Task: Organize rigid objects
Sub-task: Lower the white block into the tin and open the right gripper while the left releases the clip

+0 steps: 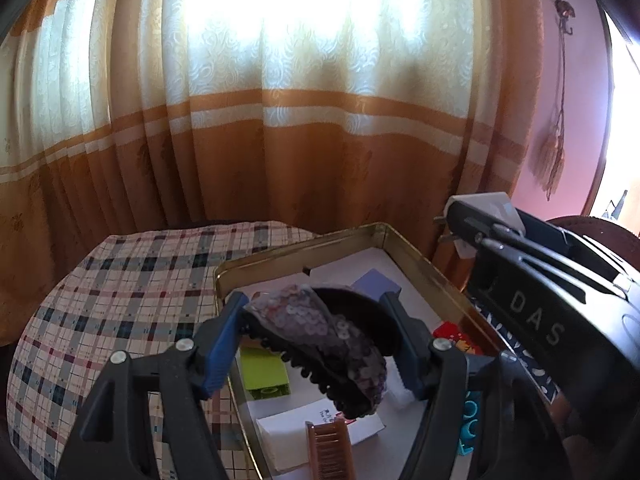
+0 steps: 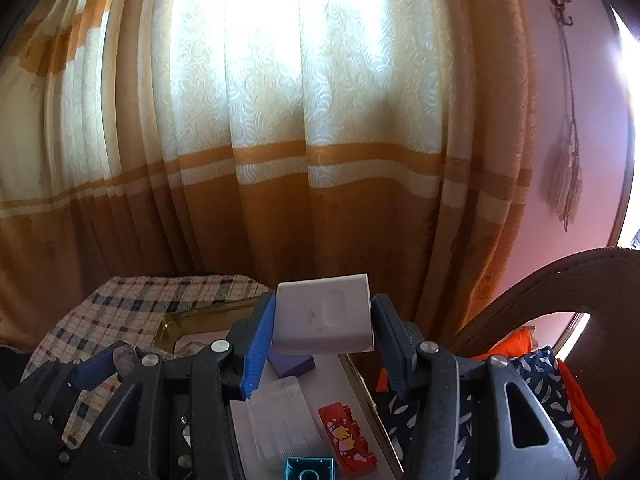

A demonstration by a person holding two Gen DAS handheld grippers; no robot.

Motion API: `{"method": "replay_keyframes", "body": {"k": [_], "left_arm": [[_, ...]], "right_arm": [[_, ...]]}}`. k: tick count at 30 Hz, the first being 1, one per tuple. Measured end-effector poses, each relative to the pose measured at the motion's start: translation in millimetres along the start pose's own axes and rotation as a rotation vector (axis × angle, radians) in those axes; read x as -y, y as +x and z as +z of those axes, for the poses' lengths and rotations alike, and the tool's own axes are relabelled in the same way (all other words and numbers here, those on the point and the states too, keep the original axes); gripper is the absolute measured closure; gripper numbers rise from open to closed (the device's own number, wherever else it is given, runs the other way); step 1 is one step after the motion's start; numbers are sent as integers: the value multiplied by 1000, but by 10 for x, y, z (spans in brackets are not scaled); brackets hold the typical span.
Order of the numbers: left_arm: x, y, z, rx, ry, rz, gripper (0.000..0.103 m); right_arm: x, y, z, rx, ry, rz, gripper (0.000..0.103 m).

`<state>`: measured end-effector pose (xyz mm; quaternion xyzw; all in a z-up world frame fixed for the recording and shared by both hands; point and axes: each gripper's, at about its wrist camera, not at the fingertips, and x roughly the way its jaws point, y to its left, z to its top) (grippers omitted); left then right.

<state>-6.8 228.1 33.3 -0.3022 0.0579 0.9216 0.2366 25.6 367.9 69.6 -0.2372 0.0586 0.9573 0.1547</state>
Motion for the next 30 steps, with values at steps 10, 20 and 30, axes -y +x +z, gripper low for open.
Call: {"method": "replay_keyframes", "body": {"k": [10, 20, 30], "left_arm": [[30, 157, 14, -69, 5, 20, 35], [38, 320, -21, -151, 6, 31, 35], [38, 520, -59, -244, -2, 23, 36]], "right_arm": [[-33, 246, -17, -112, -12, 23, 51], [-124, 524, -31, -239, -58, 35, 51], [-185, 750, -55, -354, -85, 57, 51]]}}
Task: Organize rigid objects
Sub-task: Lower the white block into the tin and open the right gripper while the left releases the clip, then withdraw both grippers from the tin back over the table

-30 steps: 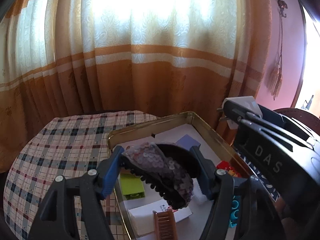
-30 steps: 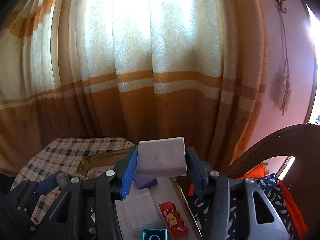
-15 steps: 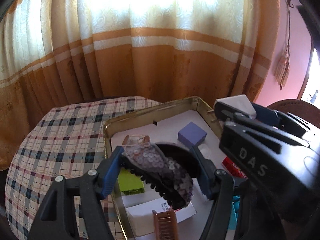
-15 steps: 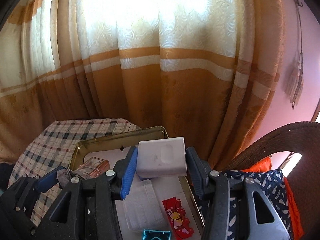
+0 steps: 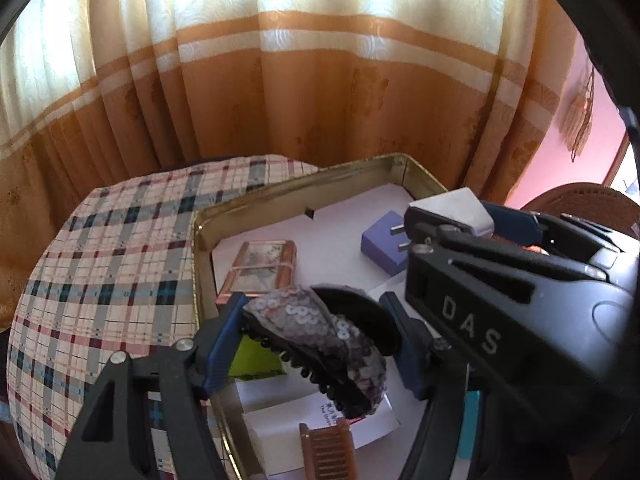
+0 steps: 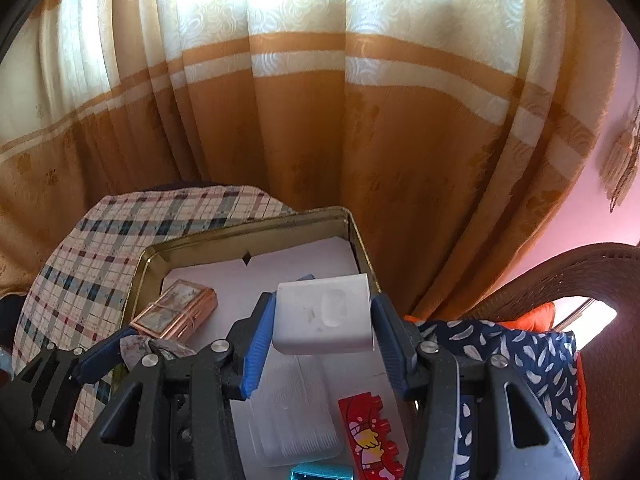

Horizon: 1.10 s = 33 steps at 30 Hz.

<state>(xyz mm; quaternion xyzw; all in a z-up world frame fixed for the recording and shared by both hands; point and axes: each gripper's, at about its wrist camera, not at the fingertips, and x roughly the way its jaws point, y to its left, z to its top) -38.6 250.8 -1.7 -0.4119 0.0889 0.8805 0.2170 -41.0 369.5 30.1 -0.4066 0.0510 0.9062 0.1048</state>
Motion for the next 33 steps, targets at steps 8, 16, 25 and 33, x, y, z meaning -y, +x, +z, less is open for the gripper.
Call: {"method": "replay_keyframes", "body": {"k": [8, 16, 25, 33], "left_arm": [[12, 132, -5, -77, -17, -19, 36], [27, 162, 12, -101, -2, 45, 9], [-83, 60, 34, -97, -79, -63, 2], [-102, -219, -28, 3, -45, -56, 0]], "right_arm": [[-19, 148, 36, -57, -8, 4, 51], [25, 312, 41, -135, 52, 136, 30], [108, 61, -15, -92, 117, 162, 23], [113, -333, -124, 24, 131, 98, 23]]}}
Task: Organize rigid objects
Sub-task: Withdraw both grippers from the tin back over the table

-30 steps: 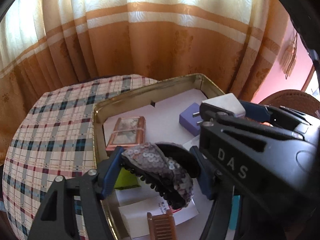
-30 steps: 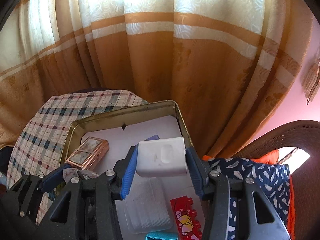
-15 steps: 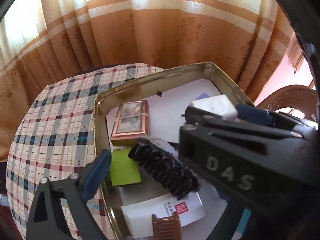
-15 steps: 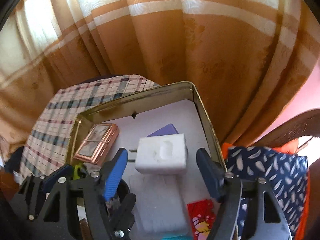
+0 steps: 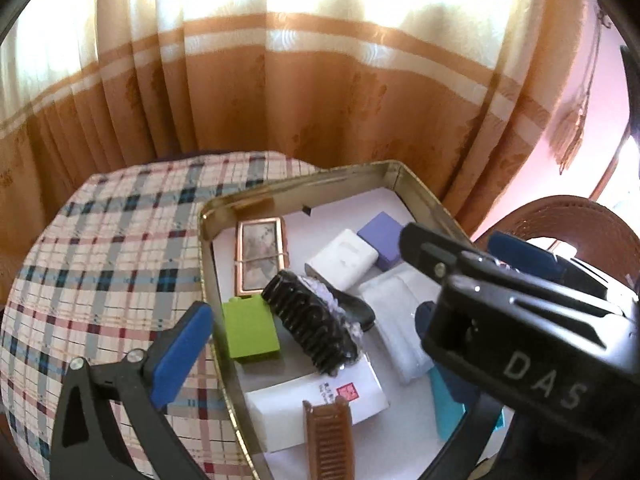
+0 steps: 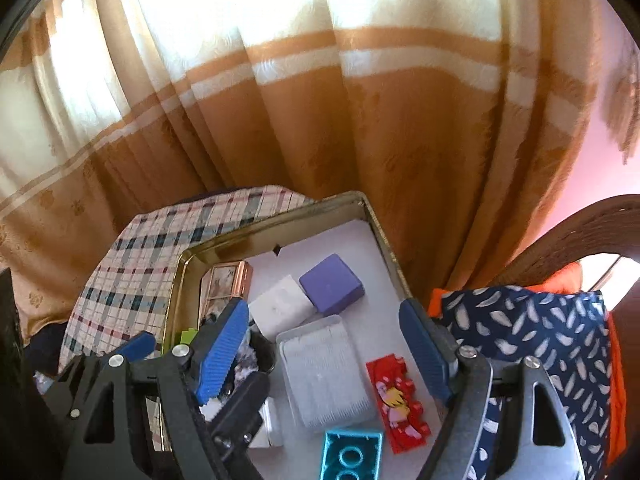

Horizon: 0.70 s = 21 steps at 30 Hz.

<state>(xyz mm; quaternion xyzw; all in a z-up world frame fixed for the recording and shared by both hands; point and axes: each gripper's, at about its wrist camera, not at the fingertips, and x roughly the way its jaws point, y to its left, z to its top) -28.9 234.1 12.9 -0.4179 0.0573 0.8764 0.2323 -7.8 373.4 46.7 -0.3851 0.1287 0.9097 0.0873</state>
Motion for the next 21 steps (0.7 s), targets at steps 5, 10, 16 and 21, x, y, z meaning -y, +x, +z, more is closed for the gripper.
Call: {"method": "replay_keyframes", "body": {"k": [5, 10, 16, 21], "left_arm": [[-30, -177, -66, 90, 20, 36, 0], [-38, -314, -159, 171, 63, 84, 1], [-82, -524, -309, 286, 83, 111, 0], [-157, -642, -488, 378, 79, 144, 0]], "right_arm": [[4, -173, -110, 45, 22, -12, 23], [-13, -319, -256, 96, 39, -24, 23], [-54, -494, -444, 192, 40, -69, 23], [-124, -770, -734, 388, 44, -112, 23]]}}
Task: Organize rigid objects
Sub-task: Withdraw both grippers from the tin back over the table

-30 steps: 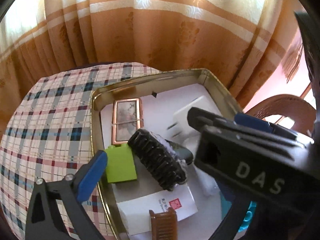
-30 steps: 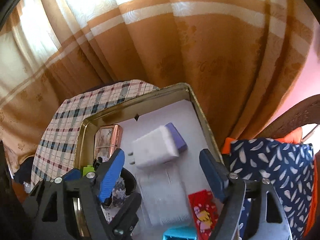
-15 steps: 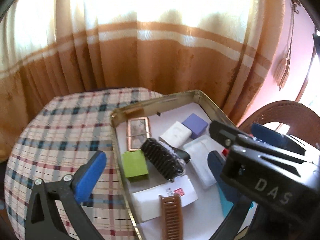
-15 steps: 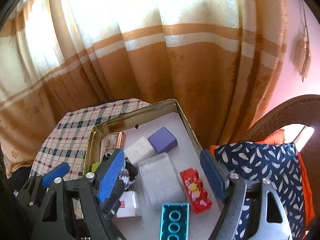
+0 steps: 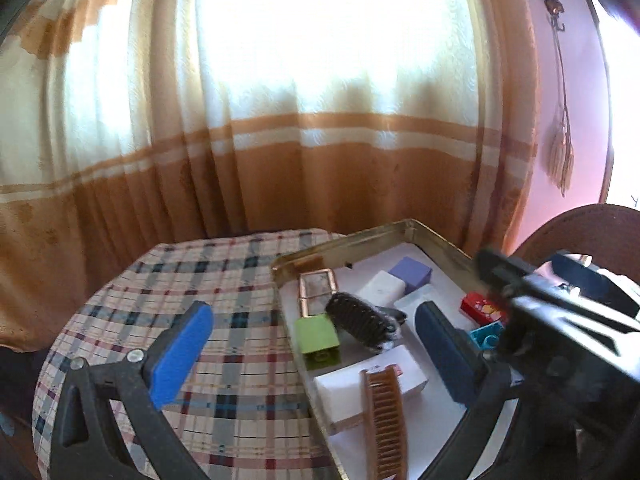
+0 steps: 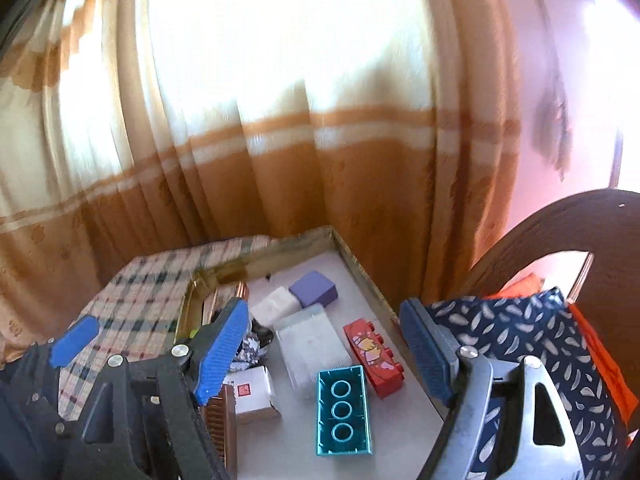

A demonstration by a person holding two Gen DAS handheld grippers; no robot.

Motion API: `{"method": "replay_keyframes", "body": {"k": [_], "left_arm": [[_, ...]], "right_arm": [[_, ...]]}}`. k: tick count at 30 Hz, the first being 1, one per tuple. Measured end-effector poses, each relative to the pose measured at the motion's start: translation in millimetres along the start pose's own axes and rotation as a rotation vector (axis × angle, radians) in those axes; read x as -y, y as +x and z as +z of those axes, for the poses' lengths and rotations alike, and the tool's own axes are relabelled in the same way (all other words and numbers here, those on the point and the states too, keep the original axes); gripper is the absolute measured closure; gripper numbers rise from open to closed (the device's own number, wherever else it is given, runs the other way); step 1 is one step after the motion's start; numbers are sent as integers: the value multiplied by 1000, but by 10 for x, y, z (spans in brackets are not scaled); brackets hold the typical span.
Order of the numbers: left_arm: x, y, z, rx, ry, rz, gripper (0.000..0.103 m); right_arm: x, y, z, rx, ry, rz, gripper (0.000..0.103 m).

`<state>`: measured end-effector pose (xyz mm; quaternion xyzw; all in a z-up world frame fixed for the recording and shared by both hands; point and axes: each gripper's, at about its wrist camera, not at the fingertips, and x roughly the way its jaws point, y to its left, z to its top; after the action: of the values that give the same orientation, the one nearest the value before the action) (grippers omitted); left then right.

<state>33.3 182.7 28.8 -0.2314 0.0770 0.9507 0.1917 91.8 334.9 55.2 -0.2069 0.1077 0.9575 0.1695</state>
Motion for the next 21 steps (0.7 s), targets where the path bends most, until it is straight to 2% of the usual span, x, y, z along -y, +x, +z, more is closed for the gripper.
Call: {"method": "replay_keyframes", "body": {"k": [2, 3, 6, 9, 12, 18, 21], "left_arm": [[-40, -42, -68, 27, 1, 24, 0], [-61, -61, -100, 36, -3, 31, 0], [-127, -111, -198, 69, -18, 45, 0], [-165, -158, -288, 106, -18, 63, 0], [-204, -150, -331, 108, -15, 55, 0], [-289, -199, -342, 139, -57, 53, 0], [-301, -213, -356, 147, -62, 55, 0]], "right_arm": [[-22, -171, -90, 92, 10, -21, 21], [-30, -232, -129, 125, 15, -33, 17], [-68, -425, -283, 255, 44, -91, 12], [-75, -513, -386, 332, 85, -115, 10], [-105, -558, -475, 386, 91, -159, 7], [-133, -638, -527, 413, 76, -189, 5], [-121, -622, -545, 400, 78, -196, 5]]}}
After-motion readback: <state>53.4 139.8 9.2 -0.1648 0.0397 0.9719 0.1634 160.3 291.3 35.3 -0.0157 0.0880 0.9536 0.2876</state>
